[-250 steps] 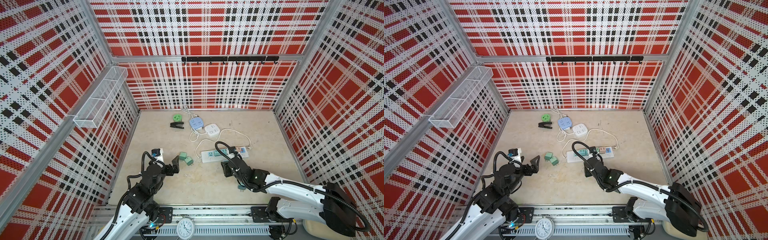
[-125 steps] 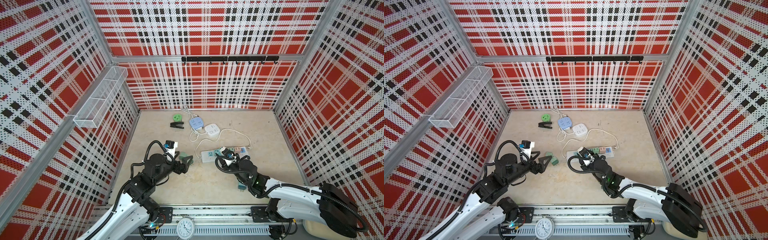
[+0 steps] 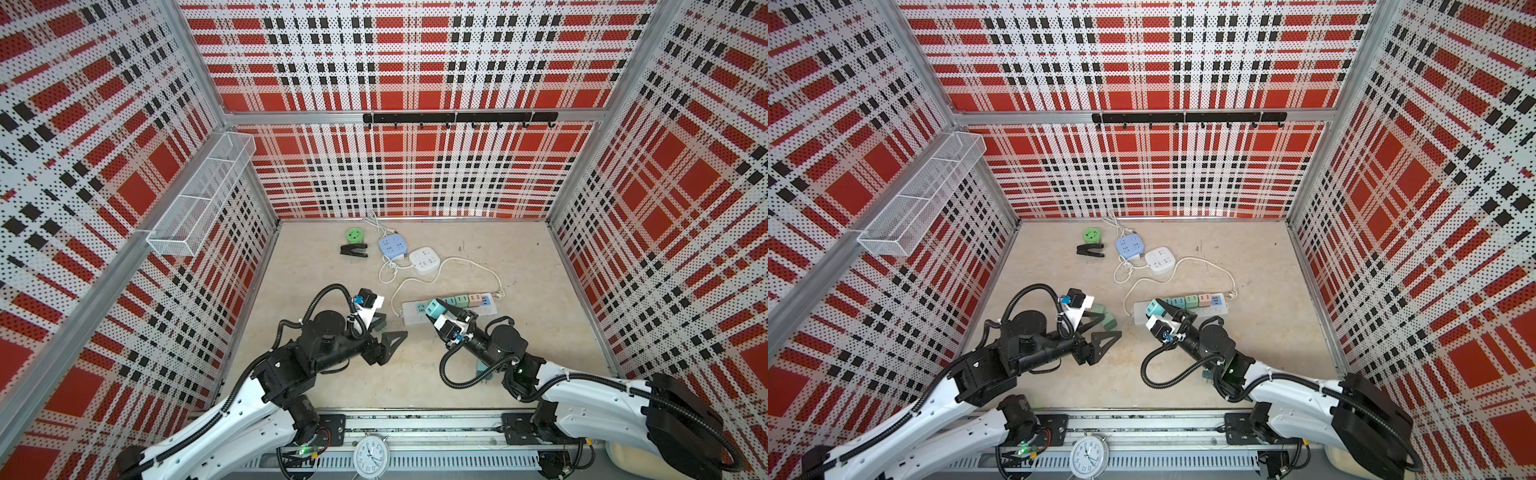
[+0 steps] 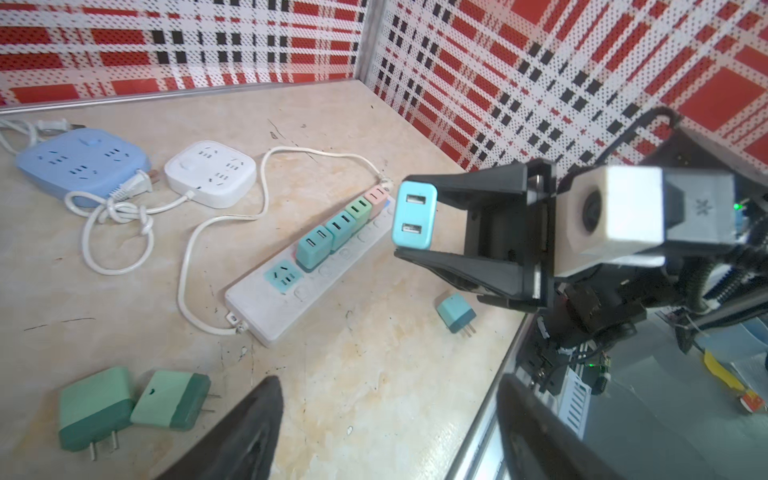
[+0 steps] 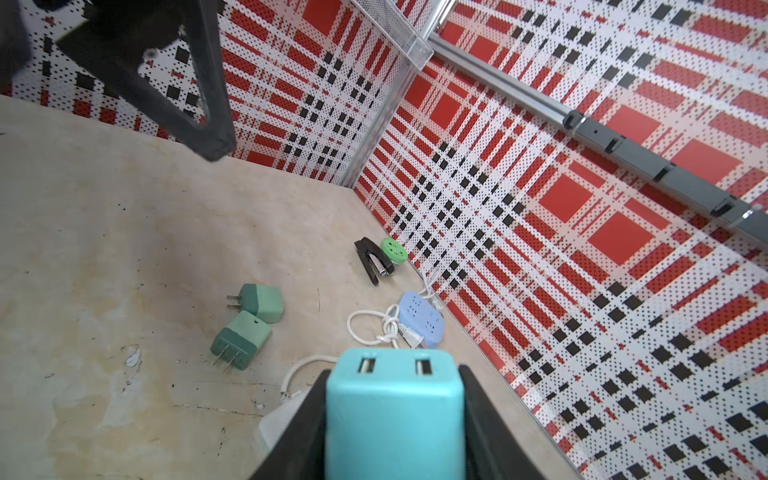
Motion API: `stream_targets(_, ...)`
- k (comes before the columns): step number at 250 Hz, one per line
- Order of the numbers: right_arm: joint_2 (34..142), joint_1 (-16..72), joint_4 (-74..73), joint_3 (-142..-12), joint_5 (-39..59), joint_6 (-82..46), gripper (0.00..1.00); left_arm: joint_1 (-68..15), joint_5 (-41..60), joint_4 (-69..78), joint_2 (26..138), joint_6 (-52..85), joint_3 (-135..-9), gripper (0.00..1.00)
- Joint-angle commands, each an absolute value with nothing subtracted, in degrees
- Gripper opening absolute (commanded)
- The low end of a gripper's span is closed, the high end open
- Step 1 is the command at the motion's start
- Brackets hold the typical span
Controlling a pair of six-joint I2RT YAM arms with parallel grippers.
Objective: Insert the plug
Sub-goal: 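Close the left gripper on the teal charger held by the right gripper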
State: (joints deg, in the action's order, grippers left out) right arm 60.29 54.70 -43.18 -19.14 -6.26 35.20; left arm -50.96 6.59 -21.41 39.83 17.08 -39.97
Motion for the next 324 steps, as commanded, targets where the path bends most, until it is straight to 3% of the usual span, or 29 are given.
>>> stream_targets(1,58.2,55.0,-46.2,-19.0,-2.4,41.5,0.00,-54.3,4.2,-22.2,41.9,14.7,-42.2,0.82)
stream_targets(149,56.9,55.4,-39.5,-22.1,10.5,43.9,0.00,-59.7,-2.2,-21.4,49.1,15.4,-46.5,0.80)
stream_targets(203,58.1,56.9,-40.3,-22.6,9.5,44.3,0.00,-60.5,-4.4,-21.1,53.2,15.5,-48.7,0.75)
stream_targets(282,58.8,57.8,-42.2,-22.4,7.4,44.7,0.00,-60.7,-6.4,-20.5,55.2,16.0,-50.1,0.59)
stream_targets(324,58.9,58.2,-43.5,-22.2,7.1,44.3,0.00,-60.8,-6.0,-19.7,56.5,16.0,-50.3,0.57)
